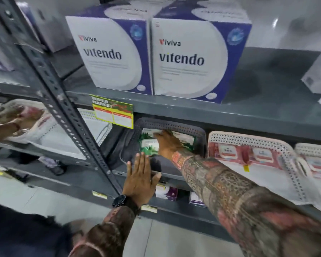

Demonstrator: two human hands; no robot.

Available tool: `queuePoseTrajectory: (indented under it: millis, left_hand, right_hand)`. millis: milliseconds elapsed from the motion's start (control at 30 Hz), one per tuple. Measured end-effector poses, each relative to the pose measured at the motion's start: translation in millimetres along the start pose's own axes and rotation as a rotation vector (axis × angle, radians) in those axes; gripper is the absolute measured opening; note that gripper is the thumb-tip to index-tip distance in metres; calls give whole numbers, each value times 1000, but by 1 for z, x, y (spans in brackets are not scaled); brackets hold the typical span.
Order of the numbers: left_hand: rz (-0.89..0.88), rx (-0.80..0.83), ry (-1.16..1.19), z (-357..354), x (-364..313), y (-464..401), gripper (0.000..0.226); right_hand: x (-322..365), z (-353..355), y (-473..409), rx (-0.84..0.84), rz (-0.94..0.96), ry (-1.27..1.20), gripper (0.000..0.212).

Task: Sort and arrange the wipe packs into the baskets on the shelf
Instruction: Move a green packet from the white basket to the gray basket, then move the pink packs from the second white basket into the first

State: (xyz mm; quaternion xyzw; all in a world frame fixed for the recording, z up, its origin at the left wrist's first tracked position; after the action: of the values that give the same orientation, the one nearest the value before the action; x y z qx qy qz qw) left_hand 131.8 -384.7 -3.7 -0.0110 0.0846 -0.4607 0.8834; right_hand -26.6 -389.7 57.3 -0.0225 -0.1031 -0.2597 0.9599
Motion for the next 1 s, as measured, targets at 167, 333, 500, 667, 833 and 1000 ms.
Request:
queuePoseTrajectory:
  millis: [167, 333, 500, 667, 833, 1000]
  left_hand:
    - [3, 27, 15, 2, 0, 0, 83]
    - [41, -29, 57, 16, -9, 2, 81]
    - [-62, -111, 135, 27, -96, -8, 79]
    - [-247, -86, 166, 12, -223, -15, 80]
    - [-306, -27, 167, -24, -301, -7, 90]
    - [-265, 28, 123, -50, -312, 3, 111]
  right_hand:
    - [-9, -18, 16, -3, 68, -85, 76]
    - [-45, 8, 55, -177, 95, -170, 80]
    - [-135, 44, 133, -393, -20, -191, 72]
    - [-239, 73, 216, -495, -196, -161, 72]
    - [-349, 97, 288, -517, -382, -153, 66]
    - [-456, 103, 348, -259, -636, -98, 72]
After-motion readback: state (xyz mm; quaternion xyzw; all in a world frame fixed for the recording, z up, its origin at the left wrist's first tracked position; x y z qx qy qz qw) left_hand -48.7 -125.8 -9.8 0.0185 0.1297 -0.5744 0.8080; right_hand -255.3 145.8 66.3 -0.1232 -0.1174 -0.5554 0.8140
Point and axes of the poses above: each hand's wrist, its own y-axis away from the middle knuckle, its own z-axis out of the back of the hand, x = y × z, the point moved 8 cm from there along -y, towards the middle knuckle, and after that the axes turned 7 degrees about -x, right-handed, at the moved point
